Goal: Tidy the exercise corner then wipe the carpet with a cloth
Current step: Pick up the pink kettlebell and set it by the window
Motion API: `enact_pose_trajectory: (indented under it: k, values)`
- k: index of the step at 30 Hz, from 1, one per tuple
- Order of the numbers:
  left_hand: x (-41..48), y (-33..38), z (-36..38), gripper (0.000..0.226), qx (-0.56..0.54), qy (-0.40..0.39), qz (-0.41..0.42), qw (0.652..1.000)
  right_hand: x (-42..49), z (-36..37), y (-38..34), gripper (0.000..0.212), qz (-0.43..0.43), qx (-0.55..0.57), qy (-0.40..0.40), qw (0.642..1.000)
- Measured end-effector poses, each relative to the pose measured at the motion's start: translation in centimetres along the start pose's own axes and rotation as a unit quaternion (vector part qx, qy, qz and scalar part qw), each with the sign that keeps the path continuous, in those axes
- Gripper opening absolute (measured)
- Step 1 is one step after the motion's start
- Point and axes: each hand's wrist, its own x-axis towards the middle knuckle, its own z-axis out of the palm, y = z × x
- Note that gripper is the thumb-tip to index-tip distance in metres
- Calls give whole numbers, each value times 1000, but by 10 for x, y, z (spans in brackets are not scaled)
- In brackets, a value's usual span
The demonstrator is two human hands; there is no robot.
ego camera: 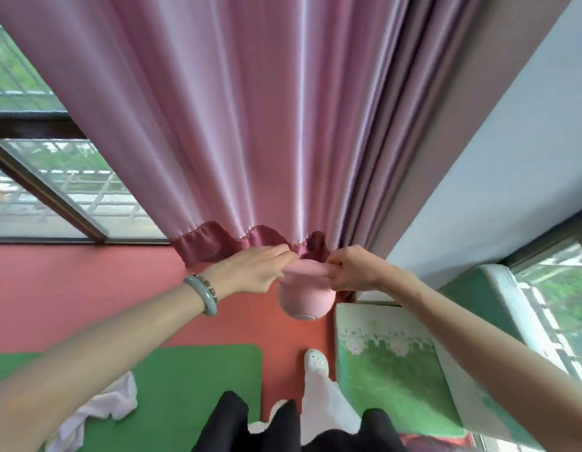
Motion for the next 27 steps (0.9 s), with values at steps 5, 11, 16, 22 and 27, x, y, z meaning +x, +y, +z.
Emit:
enact_pose_trajectory:
  k: [5, 11, 16, 22, 27]
  values:
    - [71, 20, -8, 31, -10, -1, 105, 994, -34, -9, 53, 27, 72, 18, 29, 997]
    - [168, 42, -6, 33, 19, -34, 222, 974, -67, -11, 118, 13, 182, 67, 37, 980]
    - [250, 60, 3, 30, 33, -56, 306, 950, -86, -5, 172, 27, 271, 122, 75, 952]
    - [304, 72, 17, 29, 29, -89, 363, 927, -94, 4, 198, 12, 336, 167, 80, 923]
    - [354, 95, 25, 34, 78, -129, 419, 895, -96, 21, 214, 28, 421, 217, 115, 873]
